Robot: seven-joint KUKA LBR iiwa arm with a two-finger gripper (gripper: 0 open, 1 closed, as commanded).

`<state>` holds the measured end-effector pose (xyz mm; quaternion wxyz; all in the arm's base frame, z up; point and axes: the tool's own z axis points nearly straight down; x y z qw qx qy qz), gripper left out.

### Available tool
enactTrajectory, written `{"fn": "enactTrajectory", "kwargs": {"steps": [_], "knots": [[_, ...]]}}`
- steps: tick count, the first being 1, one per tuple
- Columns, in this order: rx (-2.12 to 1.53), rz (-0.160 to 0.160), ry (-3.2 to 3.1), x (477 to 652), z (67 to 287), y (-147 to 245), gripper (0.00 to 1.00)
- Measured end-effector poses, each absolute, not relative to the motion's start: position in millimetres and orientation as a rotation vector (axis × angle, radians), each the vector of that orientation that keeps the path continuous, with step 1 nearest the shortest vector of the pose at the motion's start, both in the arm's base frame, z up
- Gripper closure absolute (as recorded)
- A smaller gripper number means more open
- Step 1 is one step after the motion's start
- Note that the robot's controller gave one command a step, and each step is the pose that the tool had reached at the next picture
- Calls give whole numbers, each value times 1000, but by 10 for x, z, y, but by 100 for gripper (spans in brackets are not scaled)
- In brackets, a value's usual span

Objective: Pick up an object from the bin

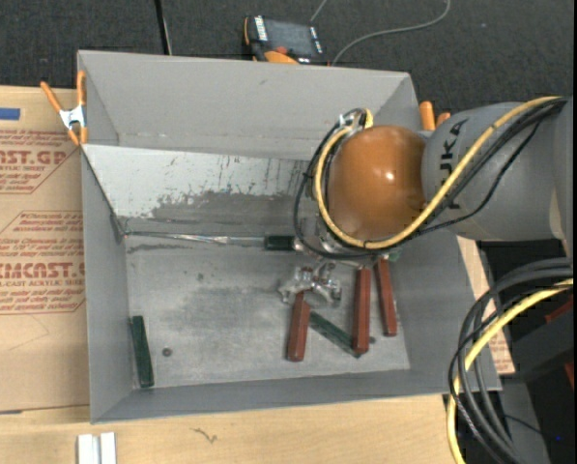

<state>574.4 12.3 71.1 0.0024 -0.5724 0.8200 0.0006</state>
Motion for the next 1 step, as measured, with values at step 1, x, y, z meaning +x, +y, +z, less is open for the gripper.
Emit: {"fn": "enactTrajectory", "kwargs": {"steps": [1], "knots": [[-2166, -3, 2265, 5637, 2240, 359, 100]]}}
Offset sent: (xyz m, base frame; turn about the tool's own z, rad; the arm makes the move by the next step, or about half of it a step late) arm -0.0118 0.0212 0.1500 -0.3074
